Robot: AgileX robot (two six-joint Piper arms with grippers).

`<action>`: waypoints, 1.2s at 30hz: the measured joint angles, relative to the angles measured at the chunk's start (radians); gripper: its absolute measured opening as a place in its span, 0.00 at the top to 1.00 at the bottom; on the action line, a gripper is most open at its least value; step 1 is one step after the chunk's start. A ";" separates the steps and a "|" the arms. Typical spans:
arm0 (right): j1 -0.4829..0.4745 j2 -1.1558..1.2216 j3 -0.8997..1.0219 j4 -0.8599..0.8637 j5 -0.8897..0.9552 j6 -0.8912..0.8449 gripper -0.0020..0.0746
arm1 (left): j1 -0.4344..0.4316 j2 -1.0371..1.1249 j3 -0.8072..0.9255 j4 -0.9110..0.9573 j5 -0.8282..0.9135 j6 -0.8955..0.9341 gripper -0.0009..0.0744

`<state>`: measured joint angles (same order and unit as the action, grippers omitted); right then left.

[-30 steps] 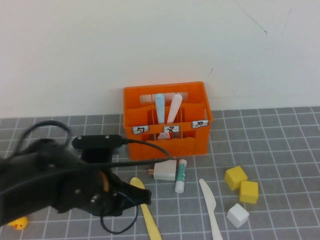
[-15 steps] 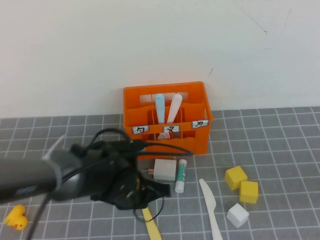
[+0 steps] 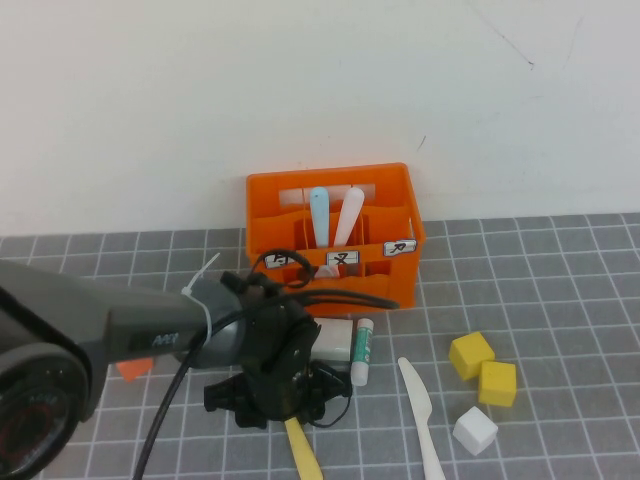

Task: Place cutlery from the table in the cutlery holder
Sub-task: Pick up the spoon, then place the spoon on the box

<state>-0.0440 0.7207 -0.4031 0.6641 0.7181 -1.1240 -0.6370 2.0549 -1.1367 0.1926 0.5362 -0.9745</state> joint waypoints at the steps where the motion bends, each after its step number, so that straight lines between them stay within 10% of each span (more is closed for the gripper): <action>1: 0.000 0.000 0.000 0.000 0.006 0.000 0.98 | 0.000 0.002 -0.002 0.001 0.000 -0.002 0.50; 7: 0.000 0.000 0.000 0.004 0.017 0.000 0.98 | 0.000 0.006 -0.008 0.001 0.003 -0.002 0.54; 12: 0.000 0.000 0.000 0.009 0.017 0.000 0.98 | 0.000 0.006 -0.008 0.003 0.008 0.012 0.84; 36: 0.000 0.000 0.000 0.017 0.017 -0.002 0.98 | 0.000 -0.361 -0.006 0.405 0.204 -0.149 0.85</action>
<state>-0.0440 0.7207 -0.4031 0.6814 0.7354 -1.1260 -0.6370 1.6942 -1.1427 0.5977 0.7405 -1.1235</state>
